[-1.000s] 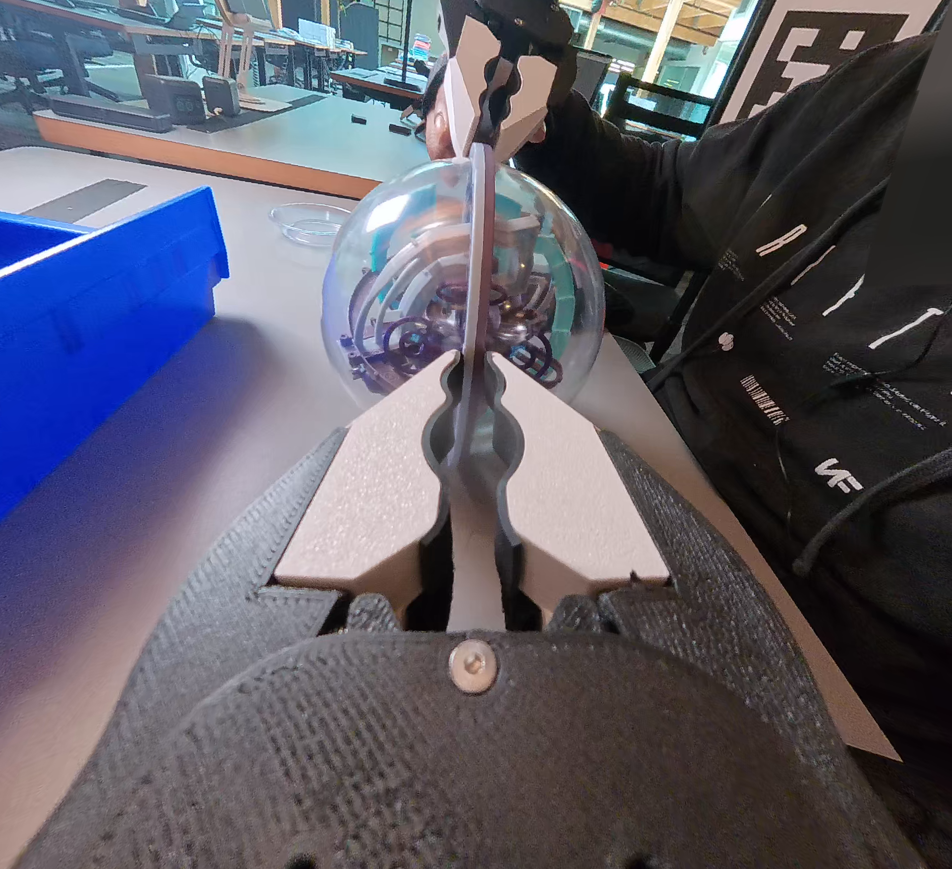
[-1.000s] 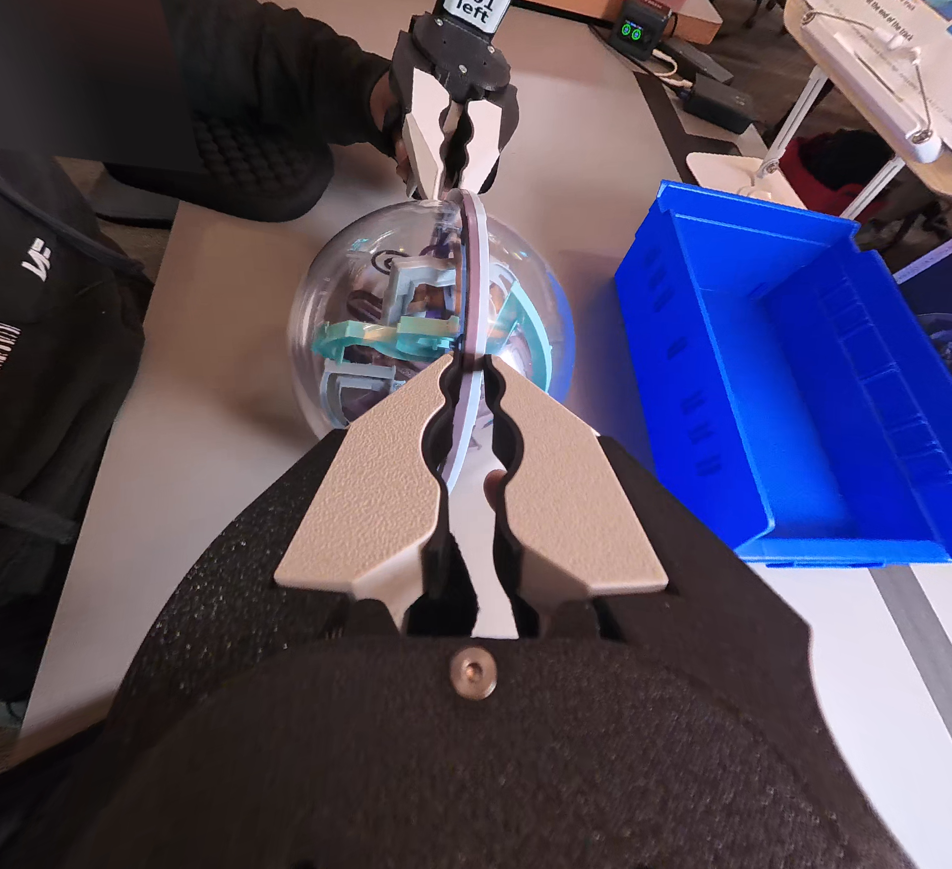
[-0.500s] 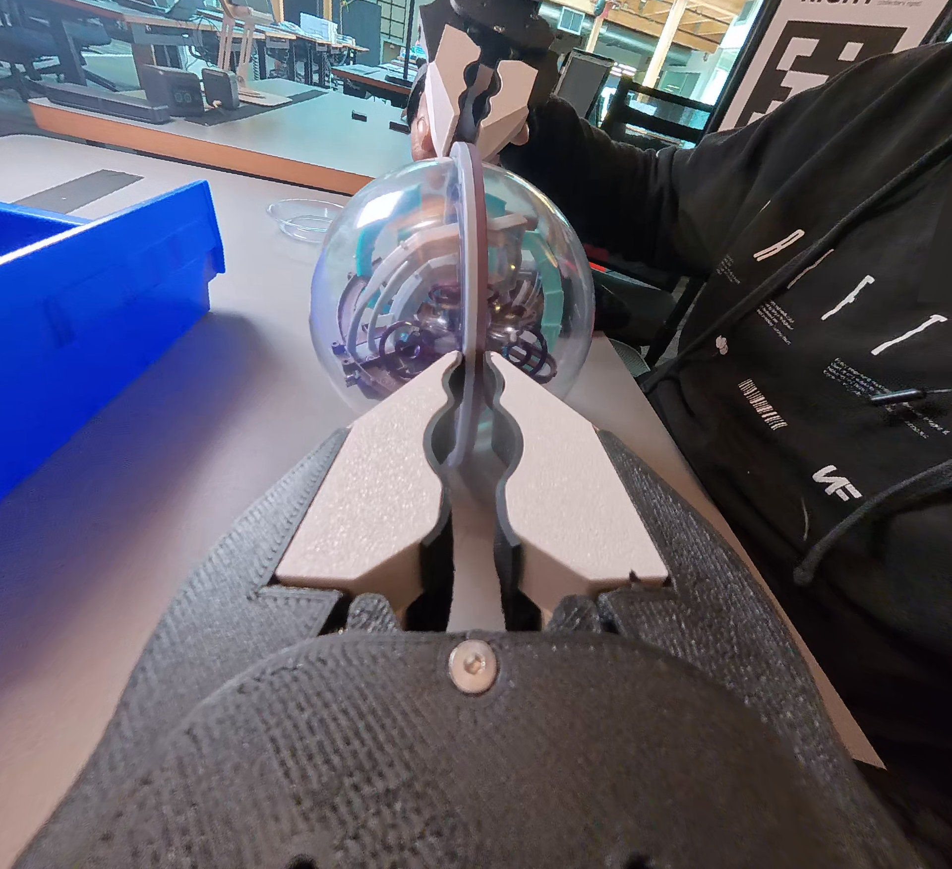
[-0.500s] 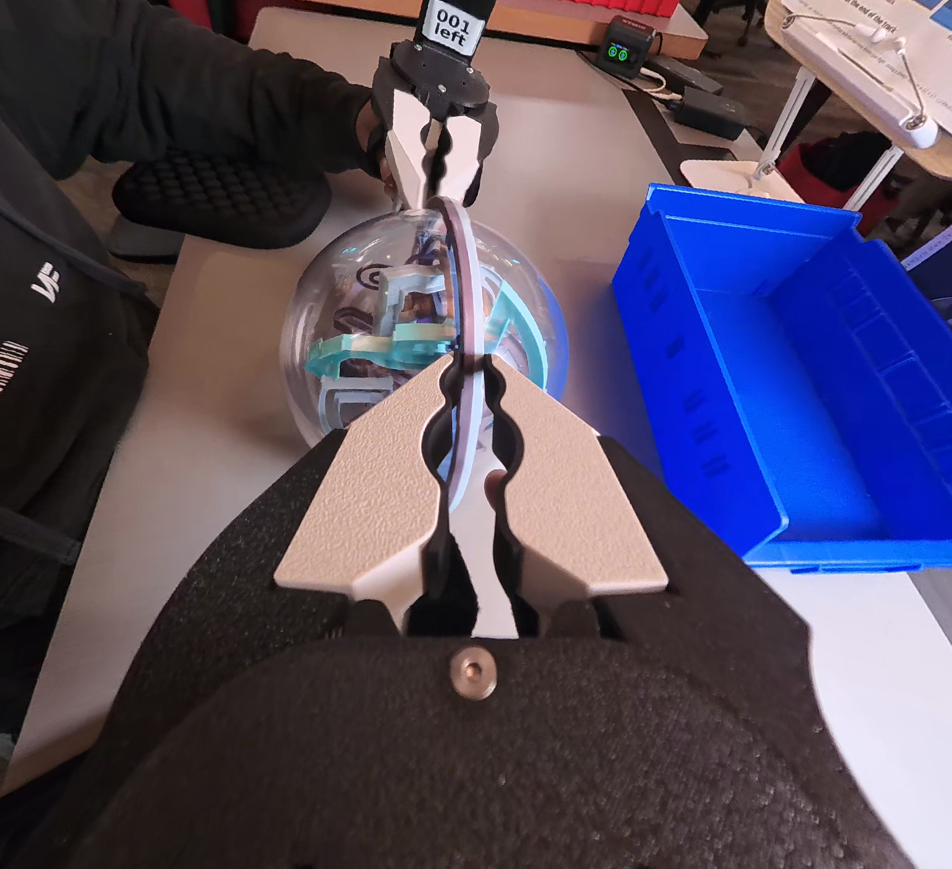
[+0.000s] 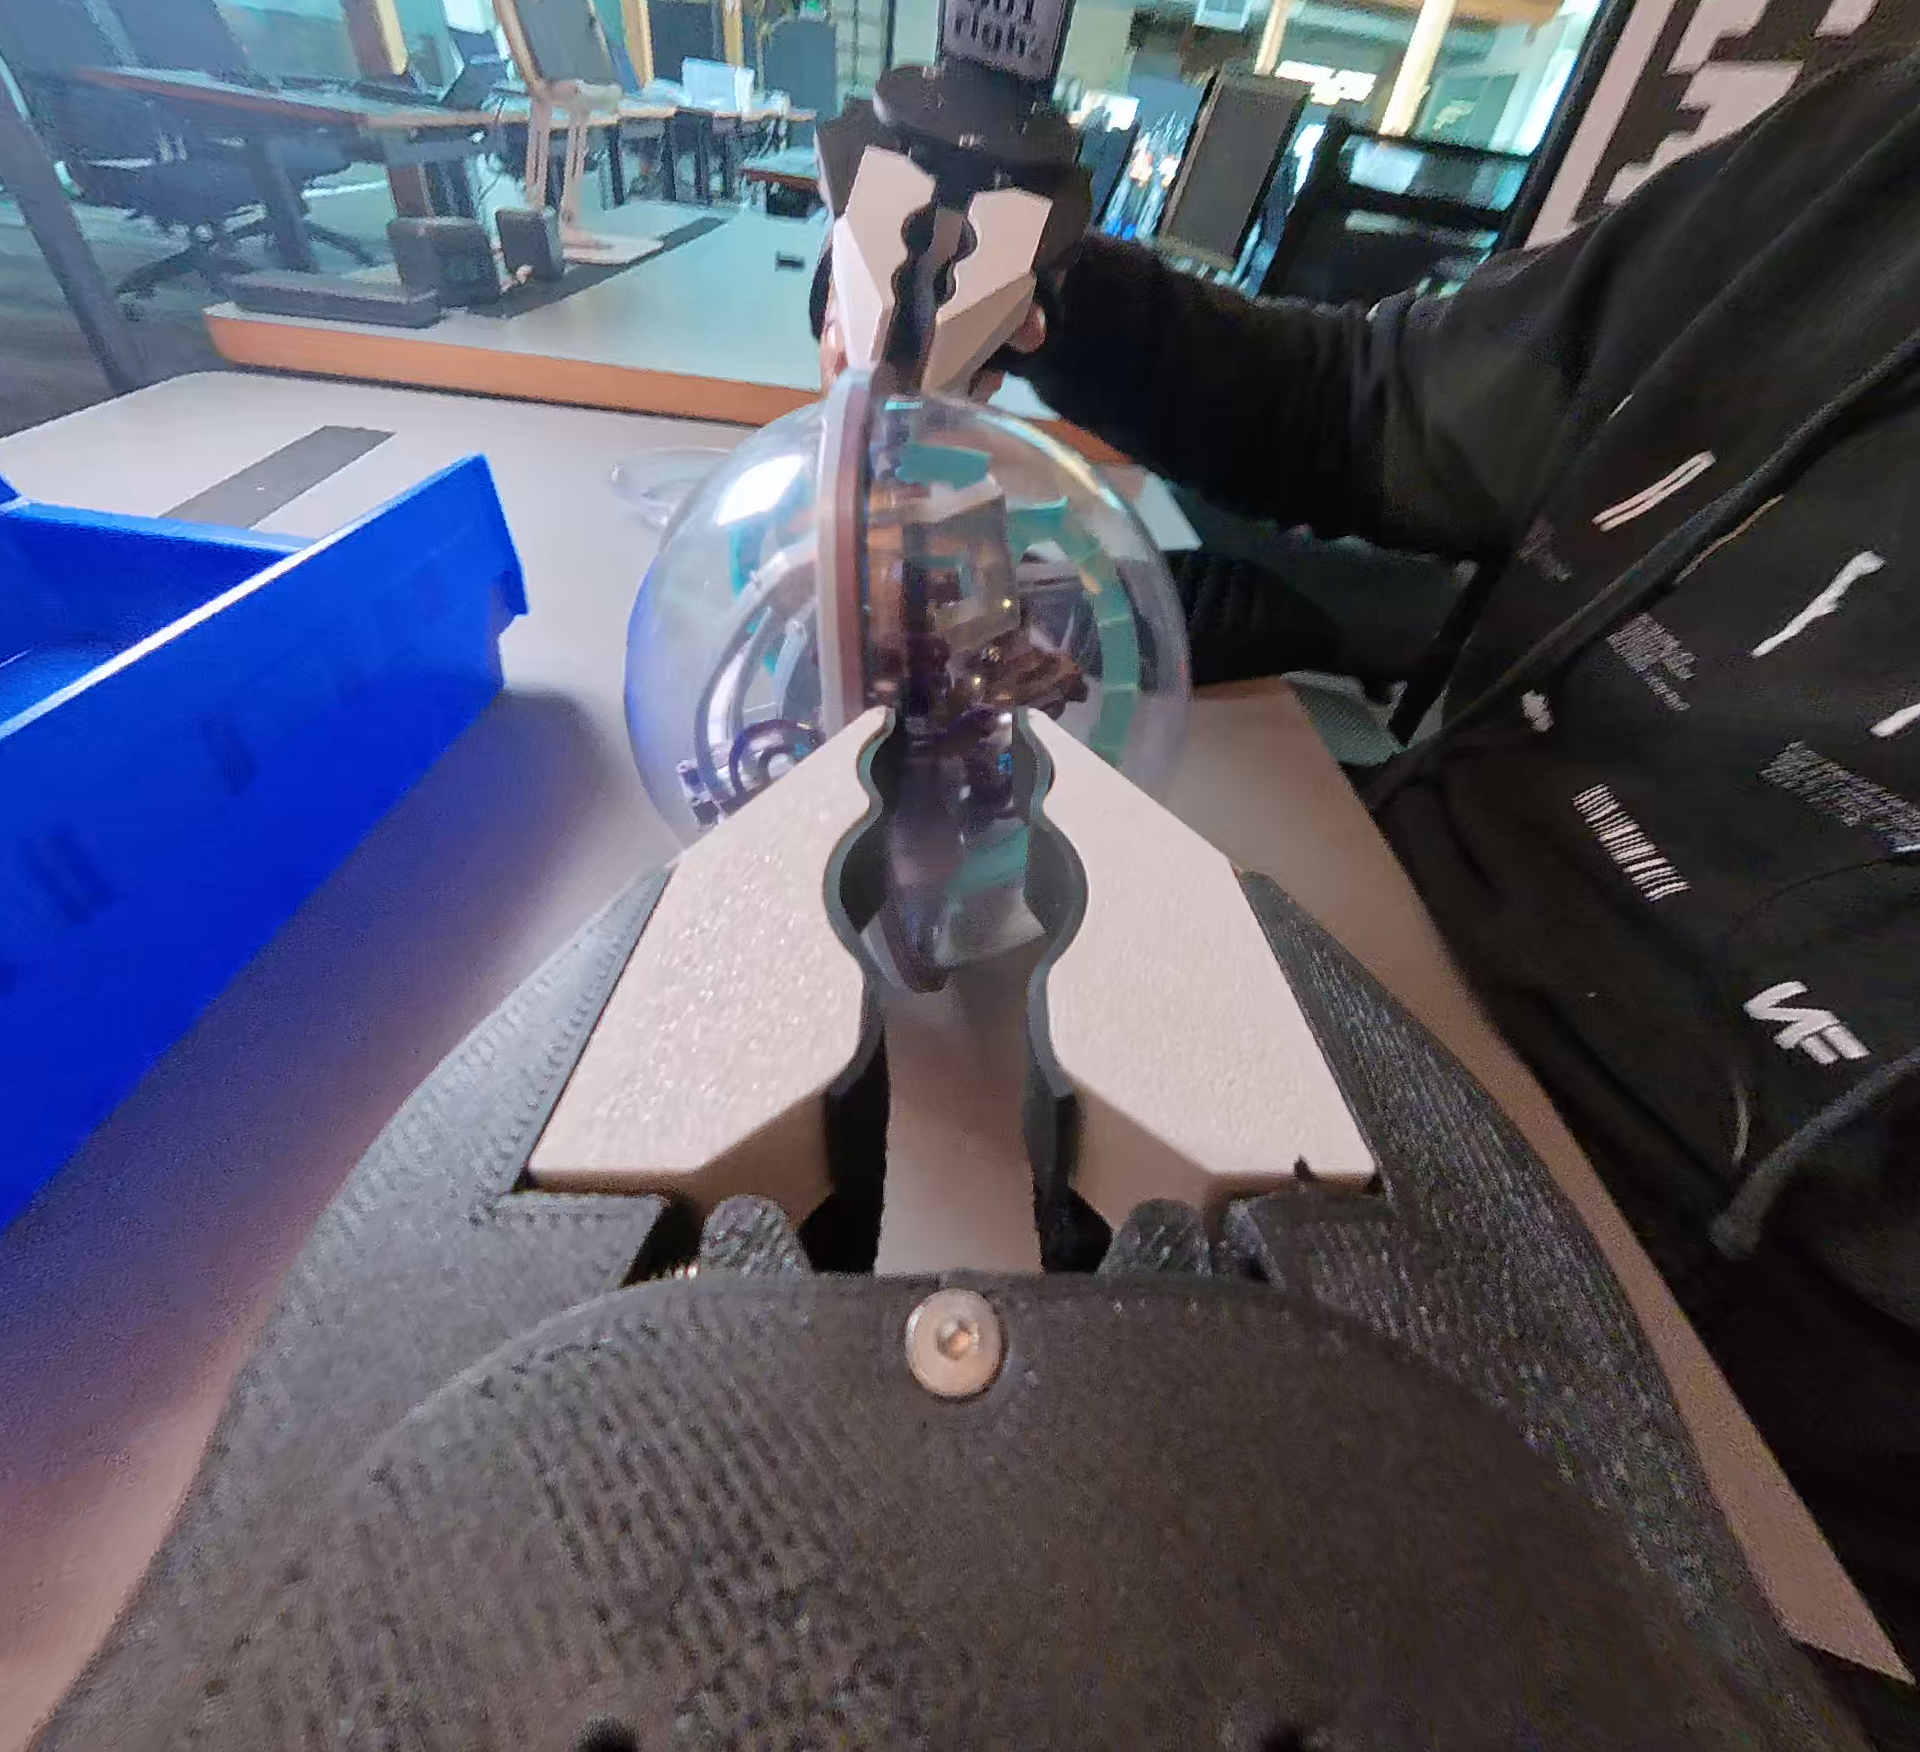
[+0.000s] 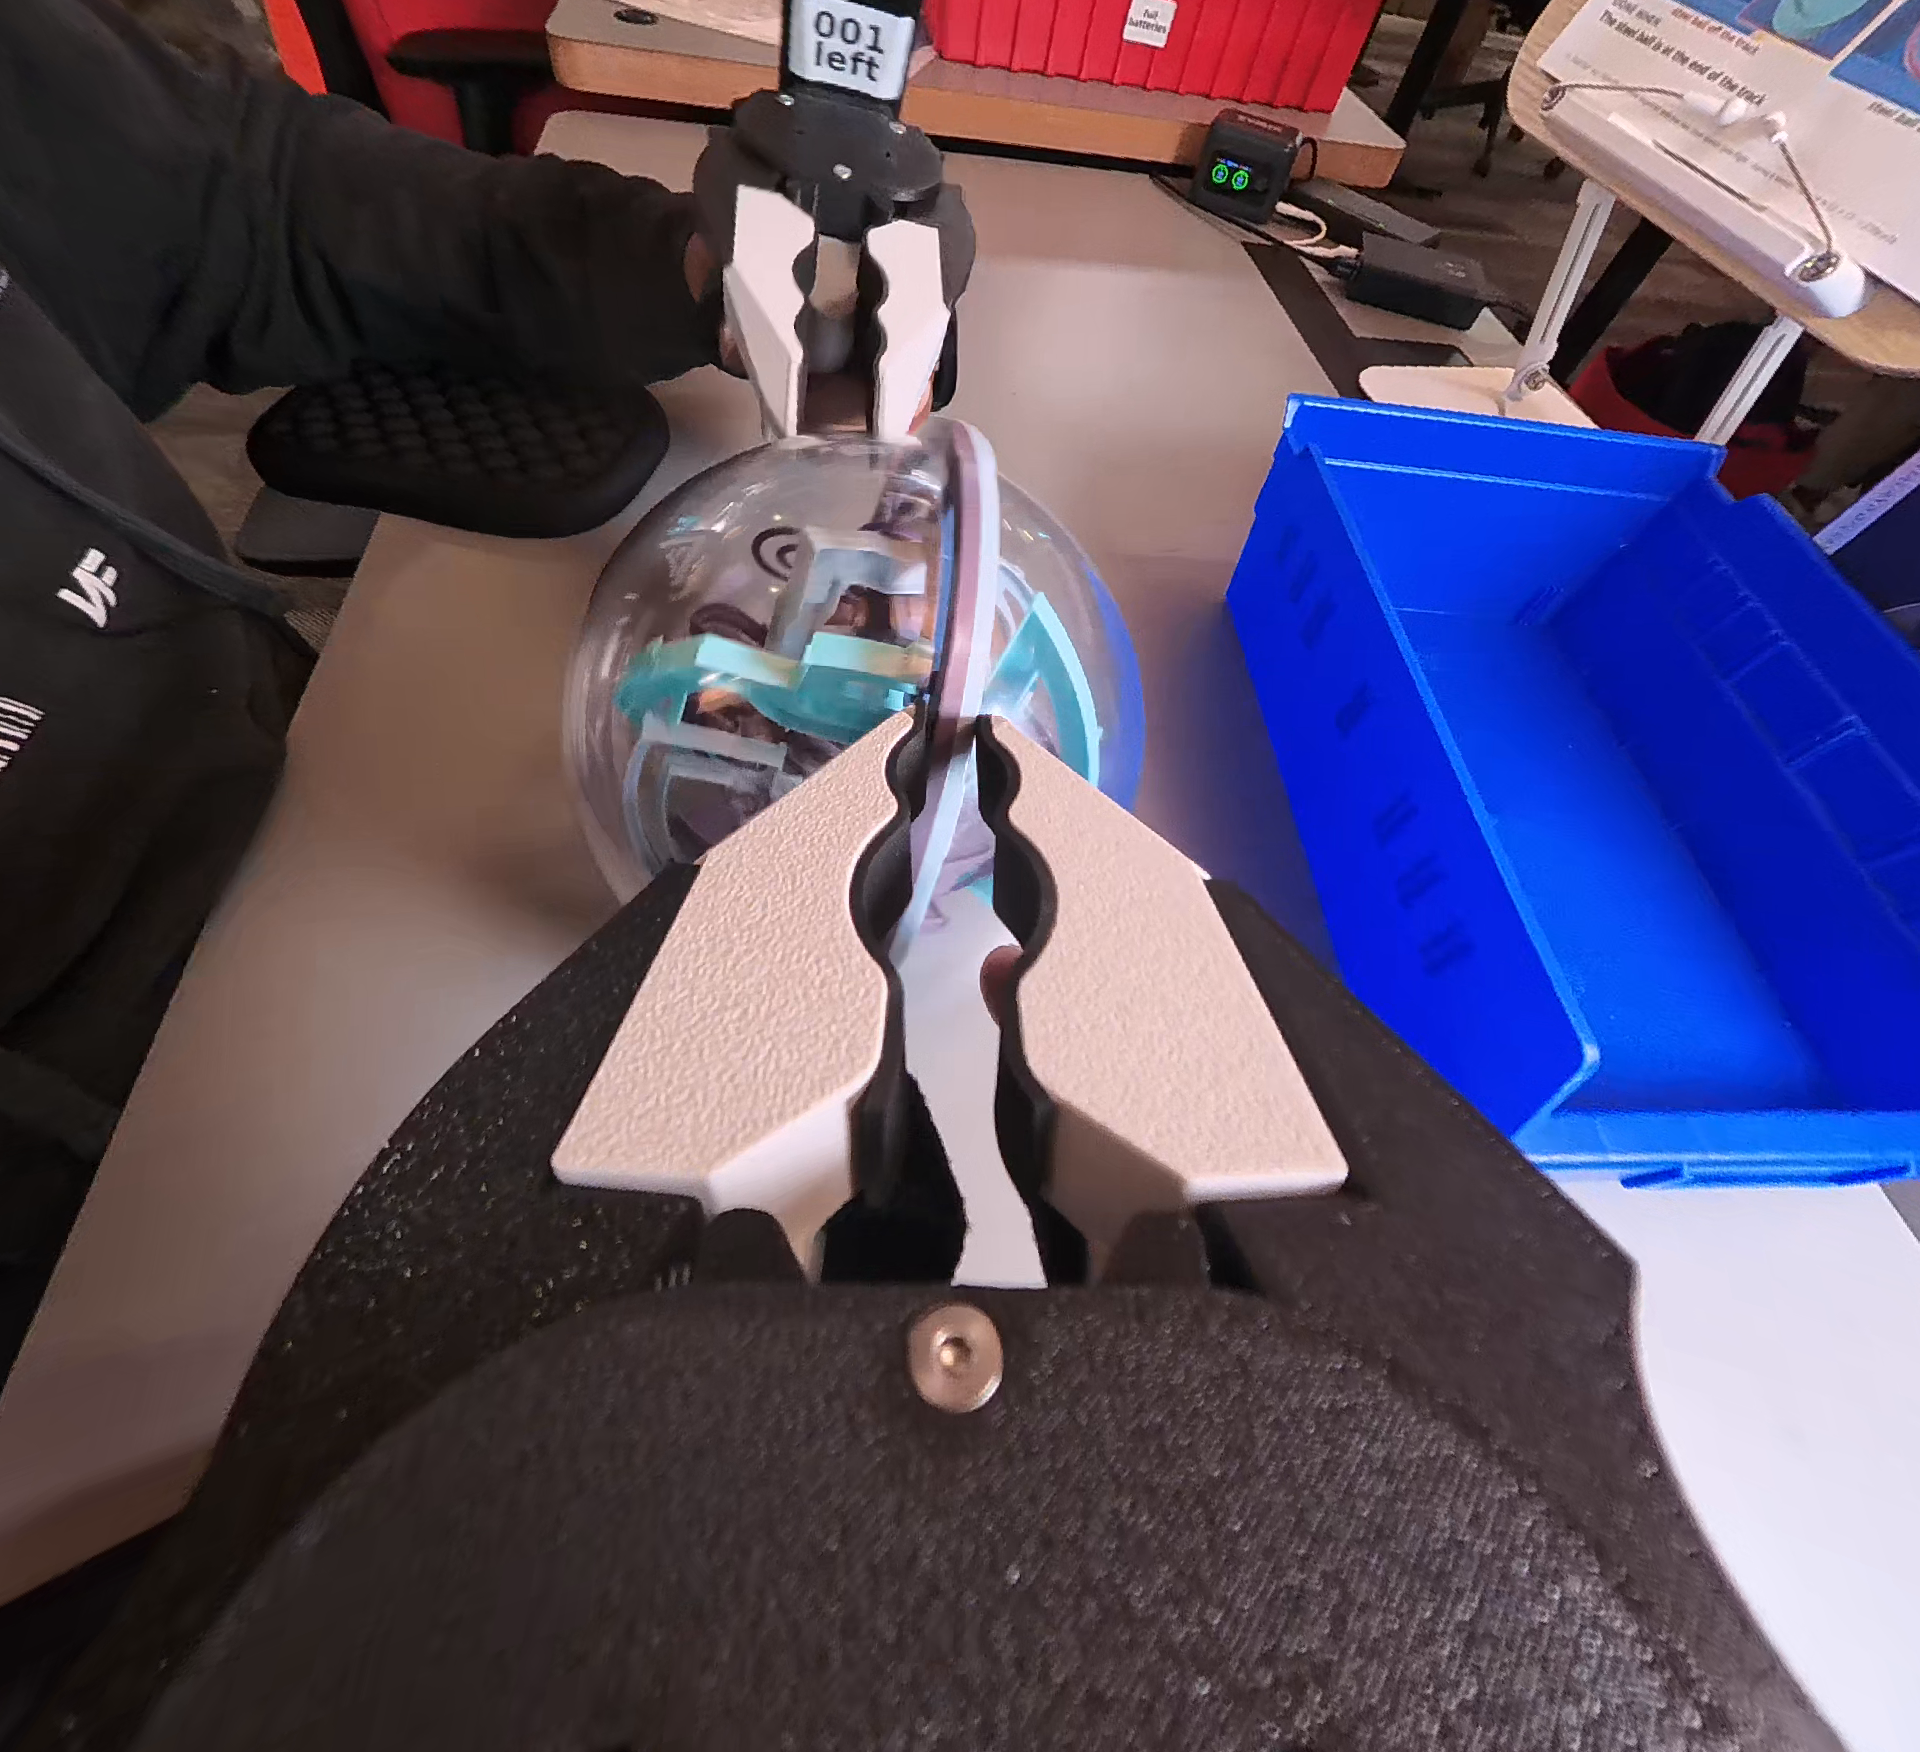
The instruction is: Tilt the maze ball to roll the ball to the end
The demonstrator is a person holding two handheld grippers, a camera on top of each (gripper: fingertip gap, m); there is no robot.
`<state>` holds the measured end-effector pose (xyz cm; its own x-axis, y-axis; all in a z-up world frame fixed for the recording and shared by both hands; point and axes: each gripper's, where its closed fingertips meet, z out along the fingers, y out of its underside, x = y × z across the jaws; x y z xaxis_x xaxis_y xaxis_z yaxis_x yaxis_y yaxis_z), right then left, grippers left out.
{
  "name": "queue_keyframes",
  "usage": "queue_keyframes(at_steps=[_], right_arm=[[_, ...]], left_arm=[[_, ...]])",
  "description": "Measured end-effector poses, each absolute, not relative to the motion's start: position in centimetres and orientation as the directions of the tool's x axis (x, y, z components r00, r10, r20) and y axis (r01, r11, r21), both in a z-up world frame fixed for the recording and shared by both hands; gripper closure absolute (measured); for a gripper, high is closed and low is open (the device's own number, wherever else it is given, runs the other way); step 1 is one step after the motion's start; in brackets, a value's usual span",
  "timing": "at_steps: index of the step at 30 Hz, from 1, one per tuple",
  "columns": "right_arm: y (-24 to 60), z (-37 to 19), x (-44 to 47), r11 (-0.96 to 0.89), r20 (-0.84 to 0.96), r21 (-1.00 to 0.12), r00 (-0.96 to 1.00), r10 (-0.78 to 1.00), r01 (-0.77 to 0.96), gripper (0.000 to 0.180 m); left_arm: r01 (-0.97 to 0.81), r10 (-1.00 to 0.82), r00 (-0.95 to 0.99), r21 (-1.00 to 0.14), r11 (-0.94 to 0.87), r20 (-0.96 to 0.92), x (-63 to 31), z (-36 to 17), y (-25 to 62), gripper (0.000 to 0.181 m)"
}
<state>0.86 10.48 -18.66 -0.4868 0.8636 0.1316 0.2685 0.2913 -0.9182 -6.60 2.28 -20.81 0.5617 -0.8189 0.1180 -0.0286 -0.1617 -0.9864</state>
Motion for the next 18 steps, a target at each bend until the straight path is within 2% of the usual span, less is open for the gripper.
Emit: queue_keyframes(at_steps=[7, 13, 14, 18], right_arm=[[10.3, -19.3, 0.5, 0.3, 0.144, -0.92, -0.495, 0.857, 0.252, 0.173], [9.5, -18.9, 0.3, 0.359, 0.217, -0.91, -0.499, 0.839, 0.207, 0.174], [9.4, -18.9, 0.3, 0.371, 0.232, -0.906, -0.496, 0.837, 0.204, 0.174], [9.0, -18.8, 0.4, 0.405, 0.271, -0.896, -0.498, 0.824, 0.182, 0.174]], left_arm=[[-0.06, -0.803, 0.589, -0.985, -0.159, 0.094, -6.0, -20.7, 2.4, 0.181], [-0.116, -0.8, 0.6, -0.987, -0.113, 0.021, -5.1, -20.1, 1.9, 0.181], [-0.119, -0.793, 0.609, -0.988, -0.1, 0.007, -5.1, -19.9, 2.0, 0.18], [-0.072, -0.762, 0.647, -0.993, -0.091, 0.023, -5.9, -19.1, 2.6, 0.157]])
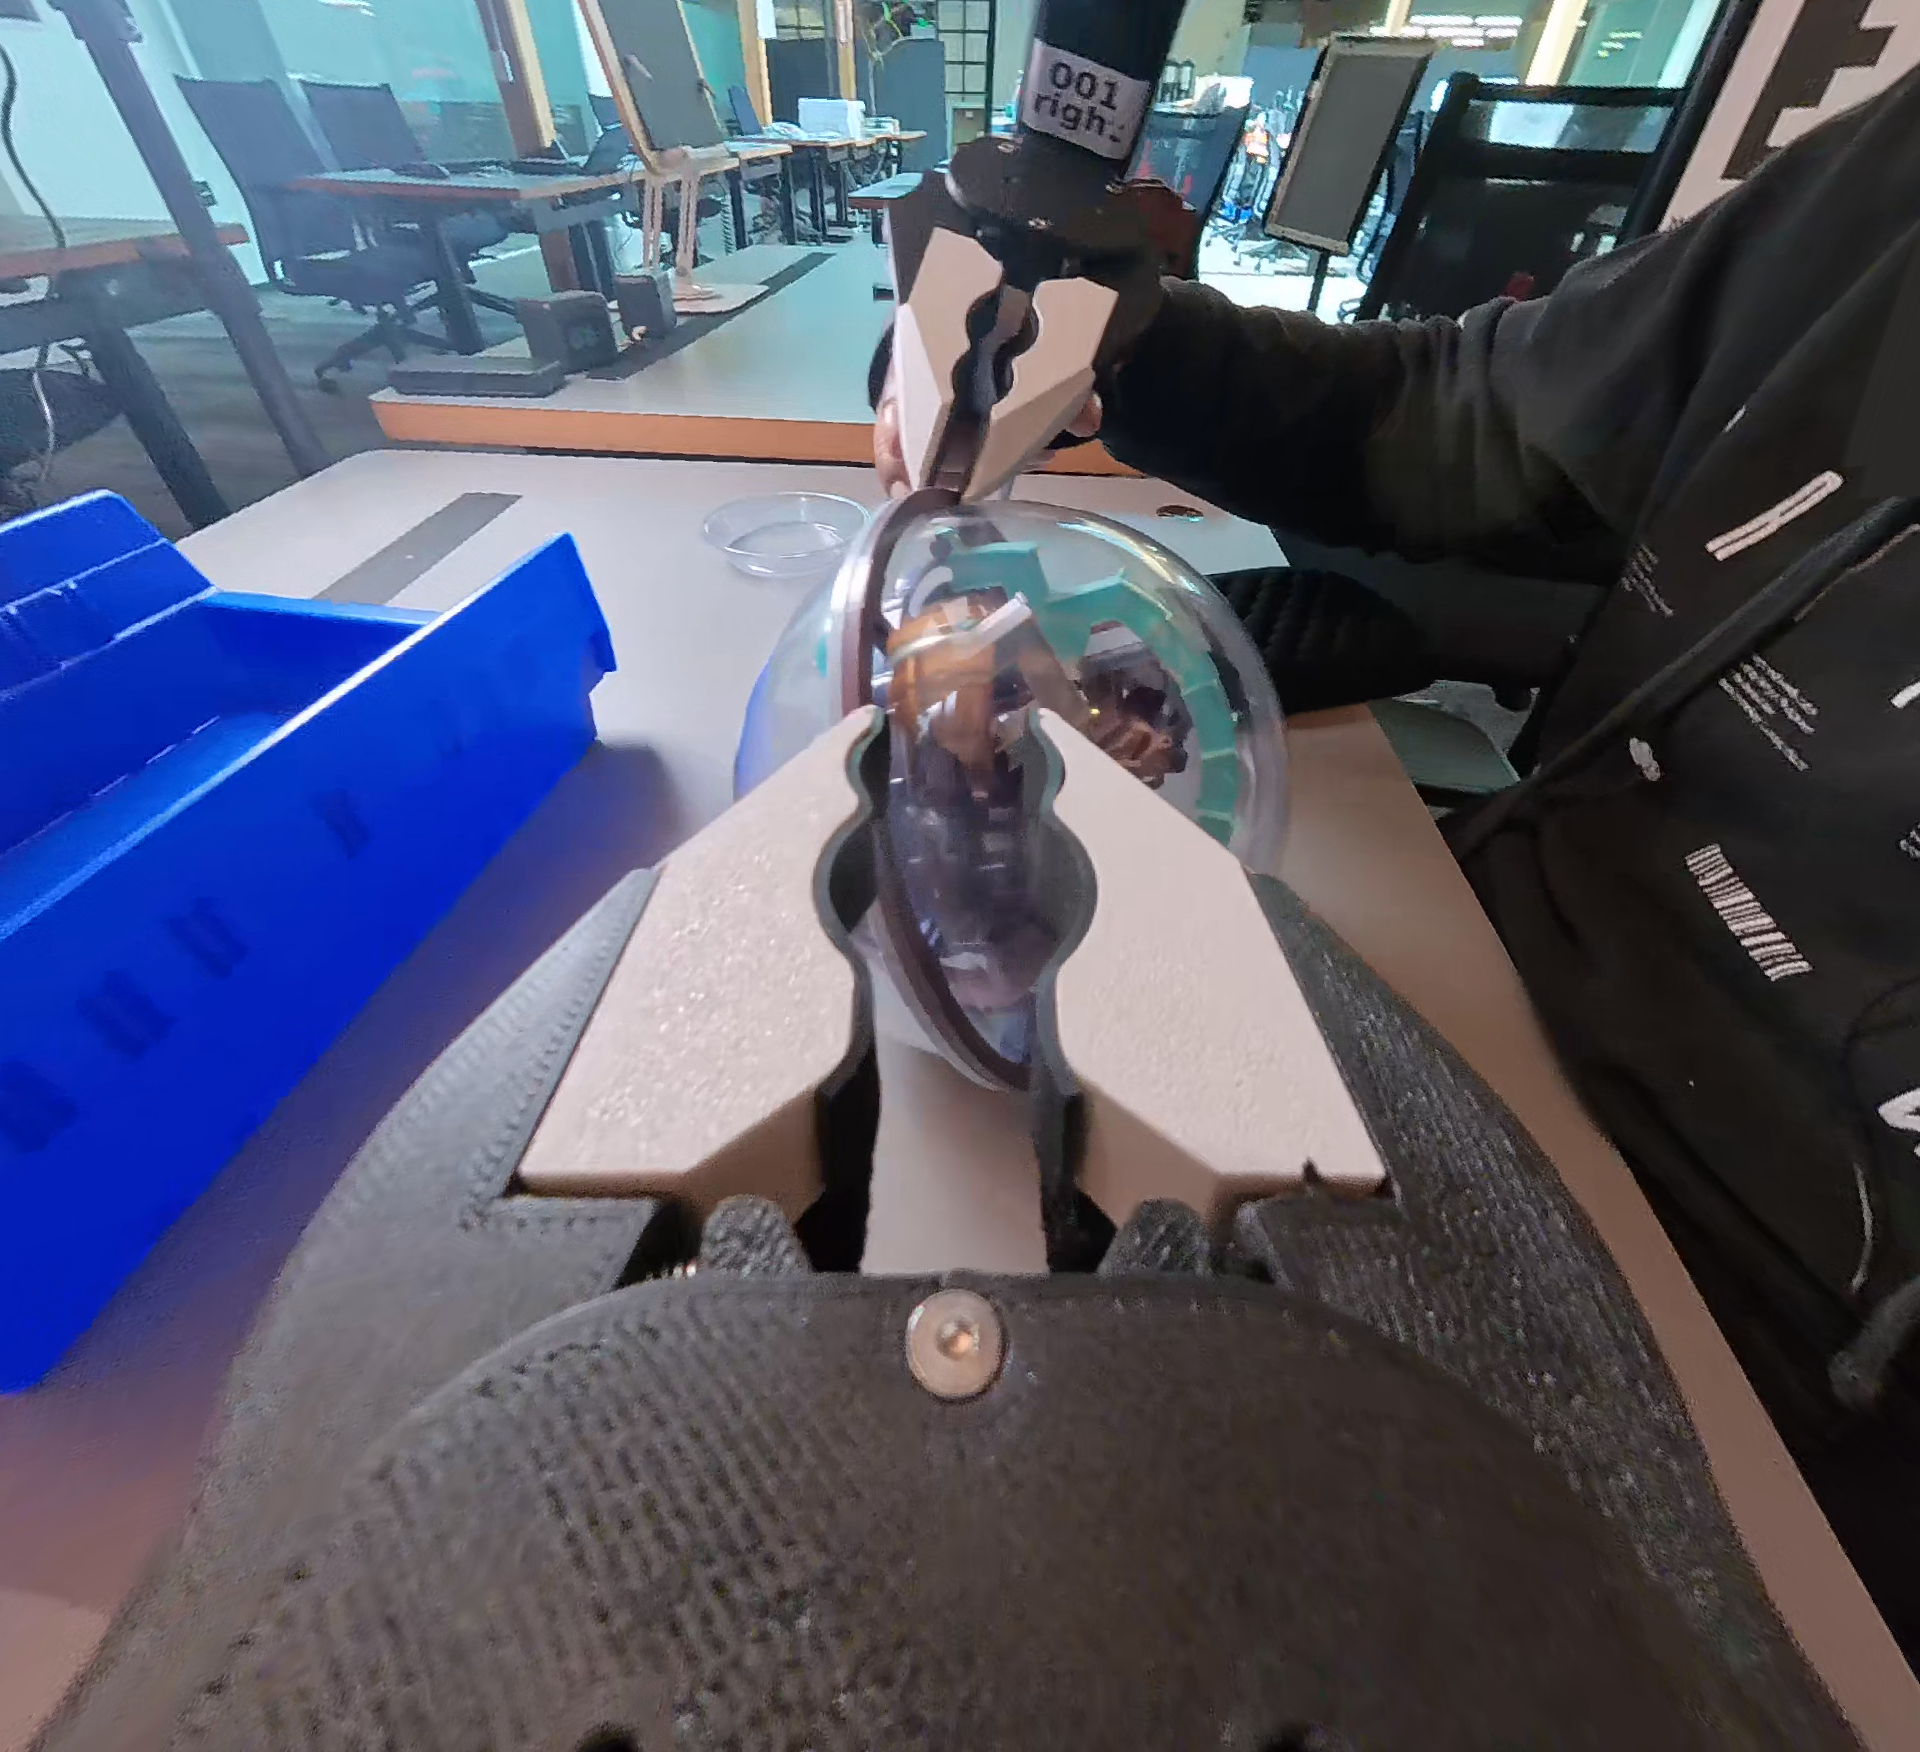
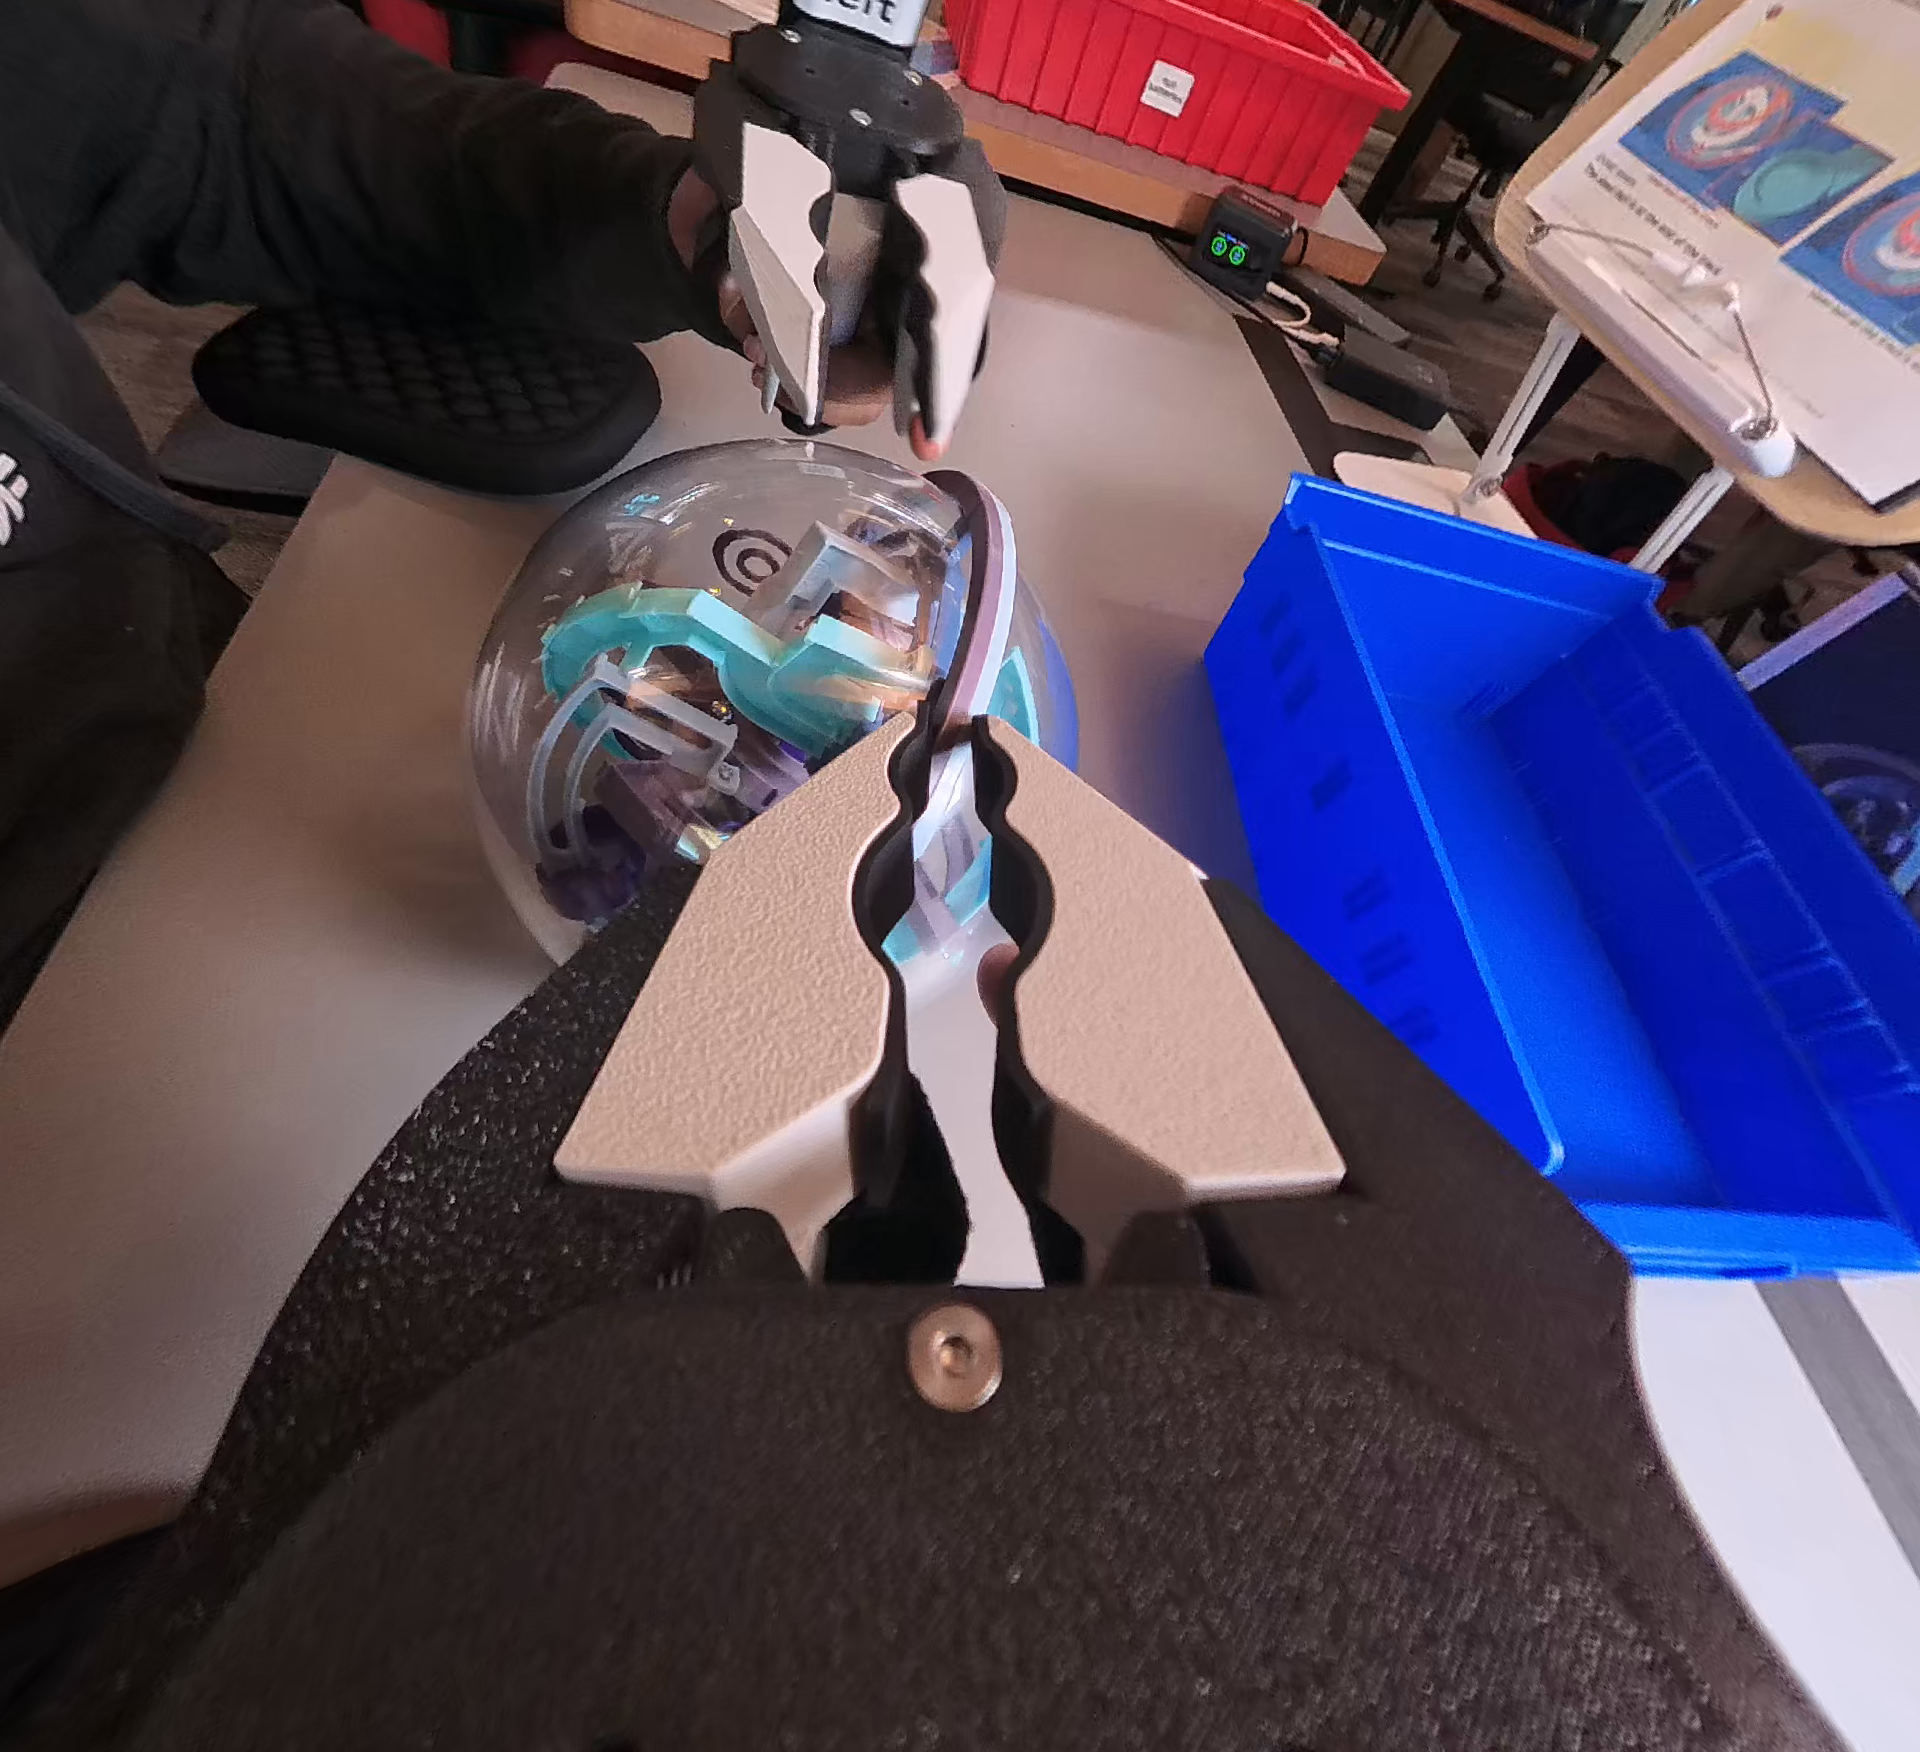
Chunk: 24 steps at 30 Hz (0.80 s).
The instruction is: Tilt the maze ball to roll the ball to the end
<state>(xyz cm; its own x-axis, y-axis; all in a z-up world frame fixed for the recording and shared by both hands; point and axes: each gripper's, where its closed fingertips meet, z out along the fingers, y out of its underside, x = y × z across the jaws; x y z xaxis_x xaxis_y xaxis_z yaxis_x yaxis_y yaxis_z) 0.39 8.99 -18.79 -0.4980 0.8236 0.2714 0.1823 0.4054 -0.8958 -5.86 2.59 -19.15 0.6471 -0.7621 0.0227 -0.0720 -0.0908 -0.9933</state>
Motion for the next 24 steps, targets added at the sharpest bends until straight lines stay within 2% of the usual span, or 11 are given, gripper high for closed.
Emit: queue_keyframes(at_steps=[2, 4, 9, 13, 16, 18, 21, 24], right_arm=[[8.9, -18.7, 0.4, 0.42, 0.29, -0.892, -0.499, 0.816, 0.167, 0.175], [8.8, -18.2, 0.3, 0.423, 0.311, -0.897, -0.492, 0.813, 0.131, 0.18], [8.5, -18.4, 0.3, 0.462, 0.343, -0.877, -0.496, 0.798, 0.136, 0.18], [9.1, -18.4, 0.5, 0.46, 0.348, -0.87, -0.438, 0.829, 0.178, 0.18], [9.3, -18.1, 1.6, 0.447, 0.35, -0.865, -0.365, 0.863, 0.228, 0.171], [9.2, -18.0, 2.5, 0.37, 0.286, -0.881, -0.292, 0.913, 0.295, 0.162], [8.5, -18.4, 4.2, 0.222, 0.16, -0.888, -0.184, 0.97, 0.402, 0.132], [7.5, -20.1, 5.2, 0.148, 0.096, -0.883, -0.135, 0.986, 0.446, 0.114]], left_arm=[[-0.072, -0.767, 0.64, -0.99, -0.117, 0.044, -5.7, -19.5, 2.7, 0.148], [-0.073, -0.774, 0.631, -0.989, -0.129, 0.054, -5.4, -19.7, 2.7, 0.149], [-0.084, -0.784, 0.616, -0.984, -0.157, 0.072, -4.6, -19.5, 2.6, 0.178], [-0.108, -0.783, 0.62, -0.982, -0.158, 0.058, -3.9, -19.5, 2.5, 0.181], [-0.126, -0.791, 0.61, -0.98, -0.156, 0.047, -3.3, -19.6, 2.1, 0.181], [-0.136, -0.793, 0.608, -0.979, -0.153, 0.04, -2.9, -19.8, 1.9, 0.181], [-0.152, -0.798, 0.602, -0.978, -0.144, 0.025, -2.4, -19.9, 1.8, 0.181], [-0.175, -0.805, 0.593, -0.976, -0.131, 0.002, -1.7, -20.1, 1.8, 0.18]])
